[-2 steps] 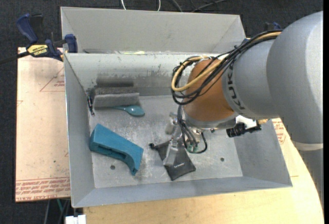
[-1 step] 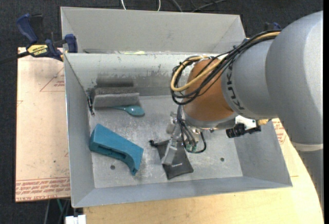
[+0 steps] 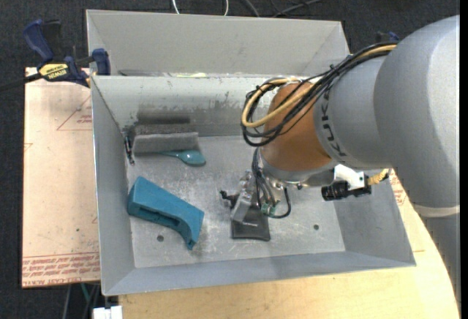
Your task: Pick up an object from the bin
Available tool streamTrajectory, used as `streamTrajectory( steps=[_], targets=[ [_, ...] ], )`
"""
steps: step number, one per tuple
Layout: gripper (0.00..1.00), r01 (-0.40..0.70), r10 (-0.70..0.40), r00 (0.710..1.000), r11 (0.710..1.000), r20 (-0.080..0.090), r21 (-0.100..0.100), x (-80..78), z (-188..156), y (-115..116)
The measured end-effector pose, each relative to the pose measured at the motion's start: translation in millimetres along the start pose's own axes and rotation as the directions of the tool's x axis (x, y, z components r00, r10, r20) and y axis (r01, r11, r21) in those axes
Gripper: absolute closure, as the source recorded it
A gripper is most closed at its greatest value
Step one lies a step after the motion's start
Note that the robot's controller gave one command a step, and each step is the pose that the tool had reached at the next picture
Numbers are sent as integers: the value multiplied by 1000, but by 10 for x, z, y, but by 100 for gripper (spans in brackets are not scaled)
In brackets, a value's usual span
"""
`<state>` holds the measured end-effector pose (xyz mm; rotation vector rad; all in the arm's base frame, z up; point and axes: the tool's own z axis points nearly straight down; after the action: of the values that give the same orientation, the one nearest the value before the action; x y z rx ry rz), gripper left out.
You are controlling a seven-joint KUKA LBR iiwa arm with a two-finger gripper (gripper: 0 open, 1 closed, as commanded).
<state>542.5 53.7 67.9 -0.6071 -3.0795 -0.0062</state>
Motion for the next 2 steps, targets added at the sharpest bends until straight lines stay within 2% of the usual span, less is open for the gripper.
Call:
streamTrajectory(
  steps=[1,2],
  targets=[
    [100,0,0,1000,1000,0,0,0,0,0],
    [100,1,-1,1000,1000,-3,2,14,-295,-7]
  ],
)
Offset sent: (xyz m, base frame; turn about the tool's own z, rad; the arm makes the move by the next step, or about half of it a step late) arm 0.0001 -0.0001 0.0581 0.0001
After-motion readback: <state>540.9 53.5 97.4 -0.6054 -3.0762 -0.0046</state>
